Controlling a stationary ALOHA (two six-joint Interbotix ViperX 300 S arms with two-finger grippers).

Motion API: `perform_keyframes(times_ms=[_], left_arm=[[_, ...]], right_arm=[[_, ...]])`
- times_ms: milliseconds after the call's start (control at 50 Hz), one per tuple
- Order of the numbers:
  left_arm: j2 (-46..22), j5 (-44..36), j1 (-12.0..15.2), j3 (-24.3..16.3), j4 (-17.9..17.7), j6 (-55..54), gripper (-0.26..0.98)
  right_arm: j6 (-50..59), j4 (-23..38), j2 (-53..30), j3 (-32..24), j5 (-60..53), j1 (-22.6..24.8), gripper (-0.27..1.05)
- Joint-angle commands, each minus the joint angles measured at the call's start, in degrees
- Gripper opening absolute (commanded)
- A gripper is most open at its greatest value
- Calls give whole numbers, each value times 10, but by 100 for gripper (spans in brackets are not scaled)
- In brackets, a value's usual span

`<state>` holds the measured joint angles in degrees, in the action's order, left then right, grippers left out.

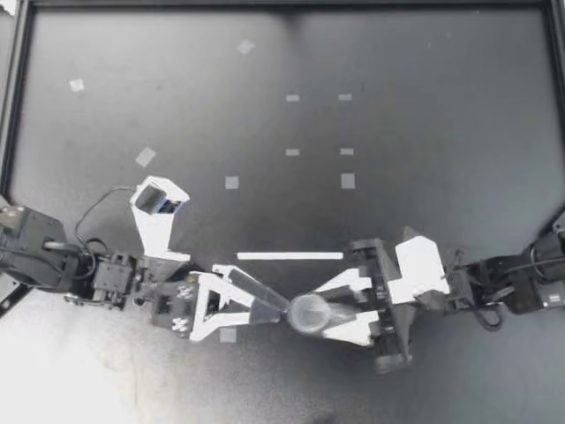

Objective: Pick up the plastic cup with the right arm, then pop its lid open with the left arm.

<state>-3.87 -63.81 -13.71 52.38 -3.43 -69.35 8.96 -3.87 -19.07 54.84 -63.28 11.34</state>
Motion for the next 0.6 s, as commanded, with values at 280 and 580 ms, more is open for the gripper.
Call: perform_keyframes(times_ms=[280, 580], left_arm=[[26, 10, 11, 18, -1, 124, 78], [28, 100, 11, 18, -4, 442, 78]], right_arm=[[2, -1, 61, -4, 8, 7, 33], [-1, -1, 116, 2, 4, -2, 33]])
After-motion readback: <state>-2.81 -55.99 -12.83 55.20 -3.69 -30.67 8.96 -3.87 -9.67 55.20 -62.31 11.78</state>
